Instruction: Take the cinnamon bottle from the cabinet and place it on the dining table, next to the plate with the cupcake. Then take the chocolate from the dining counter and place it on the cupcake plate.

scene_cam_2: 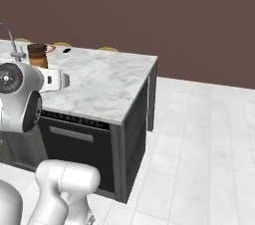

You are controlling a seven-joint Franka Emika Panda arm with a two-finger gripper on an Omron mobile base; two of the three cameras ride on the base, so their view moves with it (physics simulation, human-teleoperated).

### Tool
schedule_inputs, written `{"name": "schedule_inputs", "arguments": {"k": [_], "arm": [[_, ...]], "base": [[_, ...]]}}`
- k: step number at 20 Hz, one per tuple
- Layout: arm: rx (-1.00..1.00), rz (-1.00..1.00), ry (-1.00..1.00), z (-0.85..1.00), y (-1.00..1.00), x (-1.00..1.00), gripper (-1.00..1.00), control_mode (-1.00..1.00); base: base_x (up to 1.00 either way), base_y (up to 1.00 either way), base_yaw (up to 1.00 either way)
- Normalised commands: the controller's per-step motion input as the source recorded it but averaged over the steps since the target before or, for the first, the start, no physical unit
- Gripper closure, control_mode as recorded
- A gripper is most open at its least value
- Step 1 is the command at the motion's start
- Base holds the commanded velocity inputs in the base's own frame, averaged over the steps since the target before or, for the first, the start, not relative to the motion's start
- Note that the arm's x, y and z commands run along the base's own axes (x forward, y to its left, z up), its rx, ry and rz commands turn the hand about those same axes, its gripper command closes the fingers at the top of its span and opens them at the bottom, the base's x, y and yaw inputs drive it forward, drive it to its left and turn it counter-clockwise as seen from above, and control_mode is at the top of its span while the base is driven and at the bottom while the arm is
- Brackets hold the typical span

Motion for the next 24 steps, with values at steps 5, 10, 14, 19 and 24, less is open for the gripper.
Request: {"name": "schedule_inputs", "arguments": {"k": [5, 10, 14, 19, 24], "arm": [[0.0, 0.0, 0.0, 0.0, 0.0, 0.0, 1.0, 1.0], [0.0, 0.0, 0.0, 0.0, 0.0, 0.0, 1.0, 1.0], [0.0, 0.0, 0.0, 0.0, 0.0, 0.0, 1.0, 1.0], [0.0, 0.0, 0.0, 0.0, 0.0, 0.0, 1.0, 1.0], [0.0, 0.0, 0.0, 0.0, 0.0, 0.0, 1.0, 1.0]], "base": [[0.29, -0.73, -0.02], [0.49, -0.67, 0.0], [0.58, -0.56, 0.01], [0.6, -0.57, 0.0], [0.6, -0.57, 0.01]]}}
